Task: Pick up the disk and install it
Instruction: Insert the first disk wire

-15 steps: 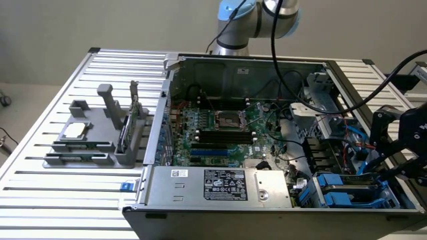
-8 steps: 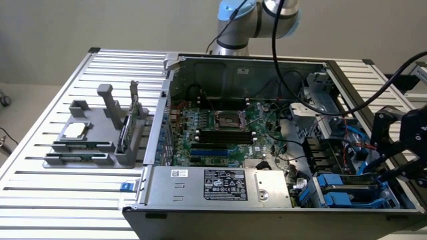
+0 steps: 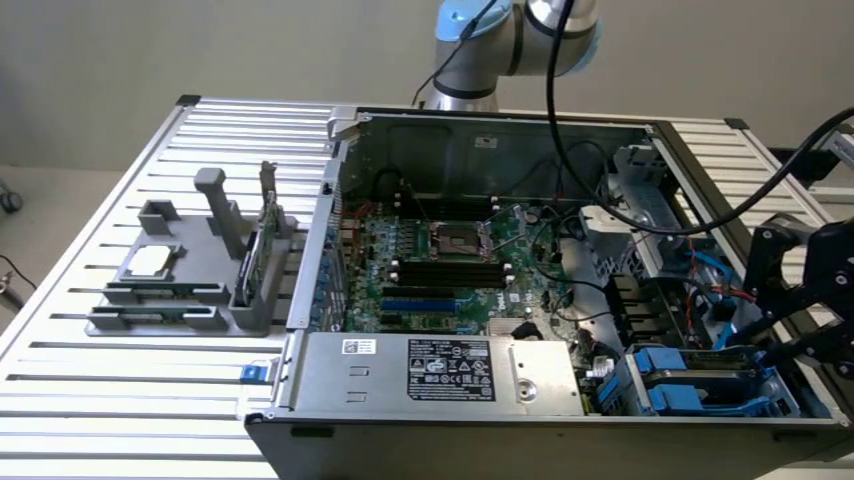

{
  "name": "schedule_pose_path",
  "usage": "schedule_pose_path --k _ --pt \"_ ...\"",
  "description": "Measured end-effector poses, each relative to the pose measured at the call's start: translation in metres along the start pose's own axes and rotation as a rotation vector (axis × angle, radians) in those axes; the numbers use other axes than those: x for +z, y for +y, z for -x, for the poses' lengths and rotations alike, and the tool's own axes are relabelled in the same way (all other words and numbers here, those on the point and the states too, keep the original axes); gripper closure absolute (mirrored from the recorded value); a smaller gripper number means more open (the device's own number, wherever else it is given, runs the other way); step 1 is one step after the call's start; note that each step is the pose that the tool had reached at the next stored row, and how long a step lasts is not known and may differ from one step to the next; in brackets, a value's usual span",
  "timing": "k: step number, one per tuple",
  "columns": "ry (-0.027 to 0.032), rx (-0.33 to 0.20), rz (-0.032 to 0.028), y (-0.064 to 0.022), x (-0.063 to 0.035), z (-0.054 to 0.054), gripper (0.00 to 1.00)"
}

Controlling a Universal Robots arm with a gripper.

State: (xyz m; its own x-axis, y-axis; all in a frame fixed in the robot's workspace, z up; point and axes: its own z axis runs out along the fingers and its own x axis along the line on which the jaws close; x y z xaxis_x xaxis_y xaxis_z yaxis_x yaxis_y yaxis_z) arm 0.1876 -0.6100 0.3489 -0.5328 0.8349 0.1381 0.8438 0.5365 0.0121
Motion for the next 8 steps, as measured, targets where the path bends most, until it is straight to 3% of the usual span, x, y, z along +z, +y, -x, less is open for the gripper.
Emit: schedule_pose_path --k 4,8 --pt "0.0131 0.005 0.0001 0.0000 0.0000 0.0001 0.69" --pt "0.0238 0.008 0.0038 0.0007 -0.0001 0.0005 0.69"
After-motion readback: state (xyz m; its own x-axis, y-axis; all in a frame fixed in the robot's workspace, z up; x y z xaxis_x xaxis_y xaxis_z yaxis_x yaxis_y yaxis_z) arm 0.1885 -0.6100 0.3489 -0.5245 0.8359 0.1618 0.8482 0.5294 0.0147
